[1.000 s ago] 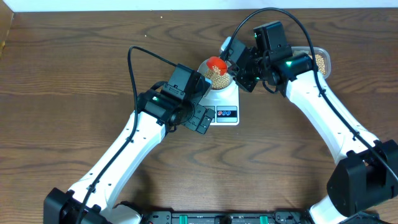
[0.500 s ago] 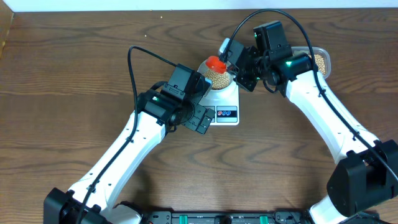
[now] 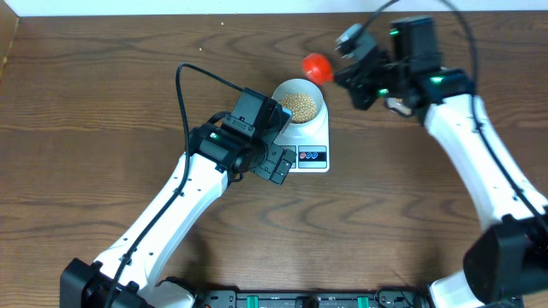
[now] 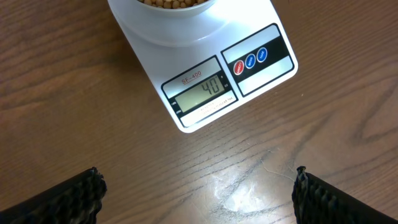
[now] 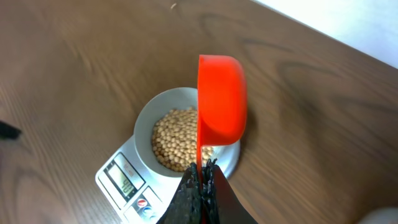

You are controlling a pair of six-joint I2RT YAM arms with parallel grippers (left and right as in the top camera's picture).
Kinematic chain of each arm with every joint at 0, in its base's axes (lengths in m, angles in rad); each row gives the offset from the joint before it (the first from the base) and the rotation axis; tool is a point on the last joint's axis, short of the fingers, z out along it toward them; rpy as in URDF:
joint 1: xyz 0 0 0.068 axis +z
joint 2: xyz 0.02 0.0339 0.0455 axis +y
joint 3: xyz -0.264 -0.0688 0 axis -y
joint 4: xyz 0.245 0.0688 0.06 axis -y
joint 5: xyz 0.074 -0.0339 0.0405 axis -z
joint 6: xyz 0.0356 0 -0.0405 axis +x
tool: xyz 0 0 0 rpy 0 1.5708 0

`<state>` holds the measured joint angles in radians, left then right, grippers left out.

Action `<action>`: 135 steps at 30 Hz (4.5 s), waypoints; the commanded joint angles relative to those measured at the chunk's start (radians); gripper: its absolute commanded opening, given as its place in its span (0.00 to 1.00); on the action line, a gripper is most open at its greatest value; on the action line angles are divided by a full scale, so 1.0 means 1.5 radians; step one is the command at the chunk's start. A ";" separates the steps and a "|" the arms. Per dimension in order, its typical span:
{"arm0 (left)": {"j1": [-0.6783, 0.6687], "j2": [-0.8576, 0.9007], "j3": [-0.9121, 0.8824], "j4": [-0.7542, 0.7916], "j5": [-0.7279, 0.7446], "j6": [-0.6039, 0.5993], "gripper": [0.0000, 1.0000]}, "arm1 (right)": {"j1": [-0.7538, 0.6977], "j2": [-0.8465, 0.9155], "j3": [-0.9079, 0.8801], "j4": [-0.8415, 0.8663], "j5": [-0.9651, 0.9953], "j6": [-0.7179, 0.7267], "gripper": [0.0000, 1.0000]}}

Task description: Scoop item into bowl and weigh 50g on scale

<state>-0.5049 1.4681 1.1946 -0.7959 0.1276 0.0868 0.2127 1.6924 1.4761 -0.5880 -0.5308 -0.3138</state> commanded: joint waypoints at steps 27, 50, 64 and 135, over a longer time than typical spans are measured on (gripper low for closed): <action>0.004 -0.004 0.002 0.000 -0.006 0.011 0.98 | -0.243 -0.047 0.002 -0.140 0.232 0.149 0.01; 0.004 -0.004 0.002 0.000 -0.006 0.011 0.98 | -0.253 -0.047 0.002 -0.060 0.236 0.159 0.01; 0.004 -0.004 0.002 0.000 -0.006 0.011 0.98 | -0.253 -0.047 0.002 -0.070 0.246 0.169 0.01; 0.004 -0.004 0.002 0.000 -0.006 0.011 0.98 | -0.352 0.138 0.063 -0.152 -0.064 0.154 0.01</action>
<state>-0.5049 1.4681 1.1946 -0.7959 0.1276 0.0872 -0.3130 1.9121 1.5524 -0.8124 -0.5468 -0.0635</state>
